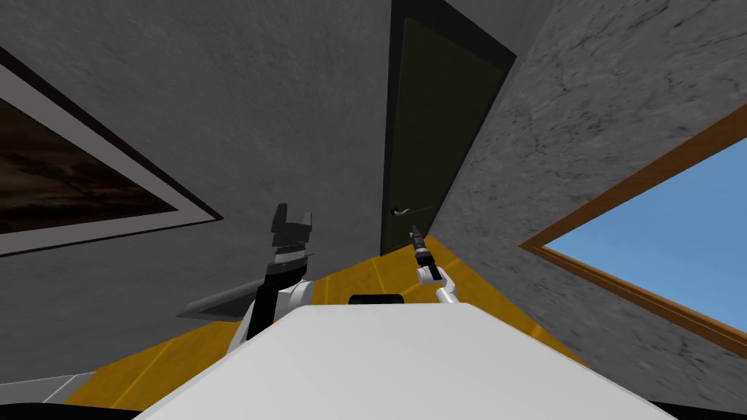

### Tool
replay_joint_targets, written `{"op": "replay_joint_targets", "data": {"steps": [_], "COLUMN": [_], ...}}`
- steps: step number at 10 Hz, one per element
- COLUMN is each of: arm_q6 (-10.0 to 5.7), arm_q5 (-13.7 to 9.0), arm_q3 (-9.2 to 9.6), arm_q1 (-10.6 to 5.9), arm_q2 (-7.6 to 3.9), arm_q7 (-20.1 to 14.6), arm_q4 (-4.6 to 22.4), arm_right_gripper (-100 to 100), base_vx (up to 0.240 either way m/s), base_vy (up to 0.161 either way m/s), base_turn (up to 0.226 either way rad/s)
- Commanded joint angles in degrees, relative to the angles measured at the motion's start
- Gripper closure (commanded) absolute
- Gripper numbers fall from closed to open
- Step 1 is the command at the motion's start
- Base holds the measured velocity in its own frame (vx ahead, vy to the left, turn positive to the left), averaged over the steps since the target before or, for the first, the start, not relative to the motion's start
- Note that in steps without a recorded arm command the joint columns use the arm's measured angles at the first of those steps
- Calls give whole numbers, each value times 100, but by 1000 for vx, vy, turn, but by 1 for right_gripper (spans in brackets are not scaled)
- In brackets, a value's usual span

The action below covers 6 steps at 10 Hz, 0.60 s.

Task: Pull the door open

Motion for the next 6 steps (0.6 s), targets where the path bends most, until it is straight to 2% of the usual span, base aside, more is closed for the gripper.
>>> {"op": "replay_joint_targets", "data": {"steps": [1,2,4,6], "arm_q6": [-78,-78,-163,-244], "arm_q5": [-15,-15,-36,-56], "arm_q3": [-11,-11,-24,-37], "arm_q1": [-167,-167,-373,-569], "arm_q2": [-36,-36,-91,-142], "arm_q7": [-49,-49,-117,-182], "arm_q4": [286,353,773,1165], "arm_right_gripper": [-100,-100,-100,-100], "base_vx": [33,20,26,25], "base_vy": [-93,-76,-88,-141], "base_turn": [189,77,160,191]}}
